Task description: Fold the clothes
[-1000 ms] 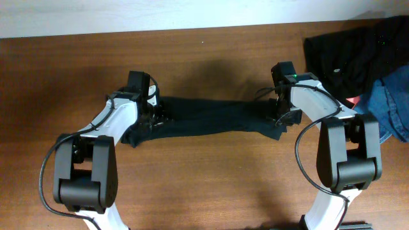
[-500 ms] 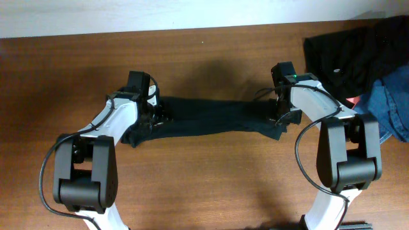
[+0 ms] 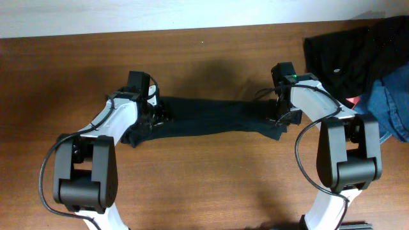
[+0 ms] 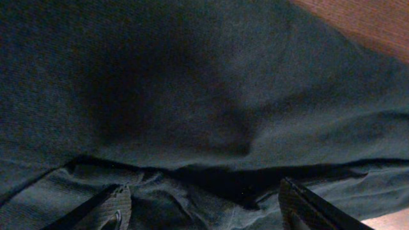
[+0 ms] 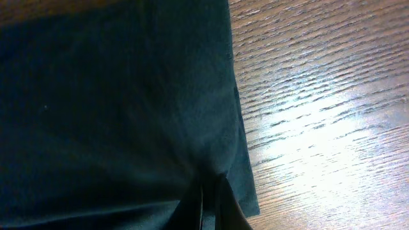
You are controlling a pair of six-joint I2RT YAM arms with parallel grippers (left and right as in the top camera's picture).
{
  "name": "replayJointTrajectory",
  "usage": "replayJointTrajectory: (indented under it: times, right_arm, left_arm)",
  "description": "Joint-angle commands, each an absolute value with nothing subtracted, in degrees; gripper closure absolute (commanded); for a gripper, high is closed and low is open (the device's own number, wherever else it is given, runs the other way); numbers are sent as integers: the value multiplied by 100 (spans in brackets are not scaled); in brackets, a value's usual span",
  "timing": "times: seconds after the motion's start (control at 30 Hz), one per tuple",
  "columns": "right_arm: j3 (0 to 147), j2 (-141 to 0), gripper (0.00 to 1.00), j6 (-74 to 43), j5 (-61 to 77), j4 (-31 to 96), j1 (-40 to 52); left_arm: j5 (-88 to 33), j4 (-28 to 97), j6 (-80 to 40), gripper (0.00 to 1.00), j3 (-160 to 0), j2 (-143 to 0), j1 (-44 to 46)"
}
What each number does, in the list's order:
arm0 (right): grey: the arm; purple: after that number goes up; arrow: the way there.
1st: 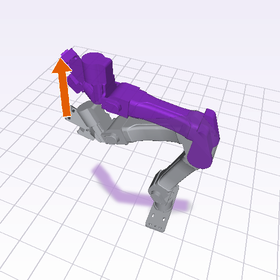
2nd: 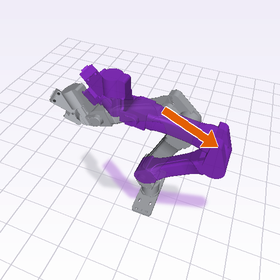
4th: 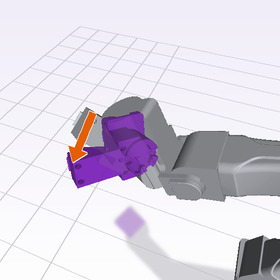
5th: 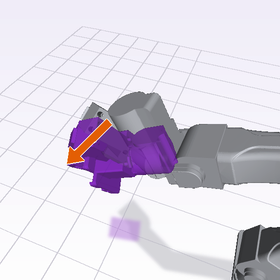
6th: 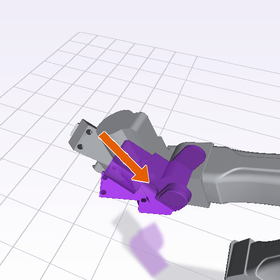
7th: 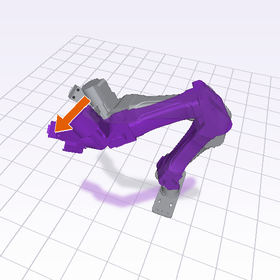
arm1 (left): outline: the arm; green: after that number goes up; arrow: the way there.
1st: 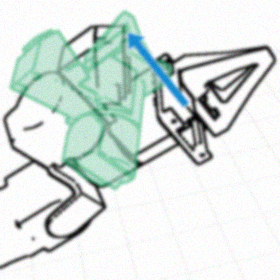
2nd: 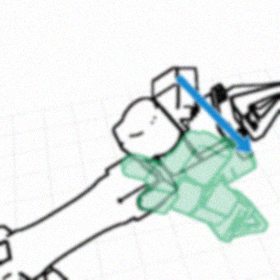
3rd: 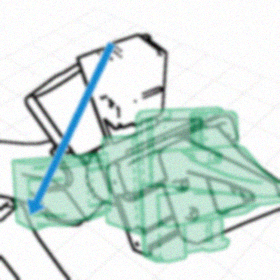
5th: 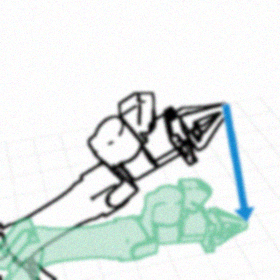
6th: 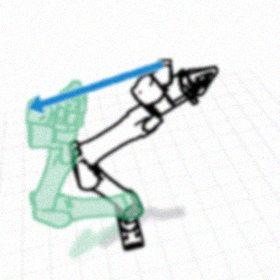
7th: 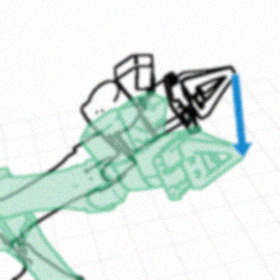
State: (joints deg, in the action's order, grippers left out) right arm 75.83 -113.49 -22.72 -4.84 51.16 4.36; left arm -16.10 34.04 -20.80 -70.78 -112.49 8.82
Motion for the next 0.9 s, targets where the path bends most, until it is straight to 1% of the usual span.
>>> replayJointTrajectory:
  times: [0.0,0.07,0.1,0.17,0.2,0.23,0.3,0.33,0.37,0.57,0.6,0.63,0.73,0.77,0.87]
  right_arm:
    - [7520,-11395,76,-2281,-473,5127,443]
    - [7520,-11395,61,-2281,-473,5153,443]
    - [7520,-11395,57,-2281,-473,5164,443]
    - [7520,-11395,55,-2281,-473,5164,443]
    - [7520,-11395,56,-2281,-473,5164,443]
    - [7520,-11395,61,-2281,-473,5164,443]
    - [7520,-11395,75,-2283,-471,5164,443]
    - [7520,-11395,81,-2283,-471,5162,443]
    - [7520,-11395,83,-2283,-469,5164,443]
    - [7496,-11395,84,-2283,-471,5170,443]
    - [7474,-11395,83,-2283,-469,5162,443]
    - [7448,-11395,80,-2283,-471,5148,443]
    - [7325,-11395,80,-2283,-467,4995,443]
    - [7306,-11395,82,-2283,-467,4958,443]
    - [7293,-11395,91,-2281,-471,4904,443]
  left_arm:
    - [-987,3430,-2032,25,-6755,-11843,784]
    - [-985,3430,-2032,25,-6755,-11843,784]
    - [-985,3428,-2032,25,-6755,-11843,784]
    - [-985,3430,-2032,25,-6755,-11843,784]
    - [-987,3430,-2032,25,-6755,-11843,784]
    - [-987,3430,-2032,25,-6755,-11843,784]
    - [-987,3430,-2032,25,-6755,-11843,784]
    - [-987,3430,-2034,25,-6755,-11843,784]
    - [-987,3428,-2034,25,-6755,-11843,784]
    - [-987,3430,-2034,25,-6755,-11843,784]
    - [-987,3428,-2034,25,-6755,-11843,784]
    - [-987,3428,-2034,25,-6755,-11843,784]
    - [-987,3428,-2034,25,-6755,-11843,784]
    - [-987,3428,-2034,25,-6755,-11843,784]
    - [-985,3428,-2032,25,-6755,-11843,784]
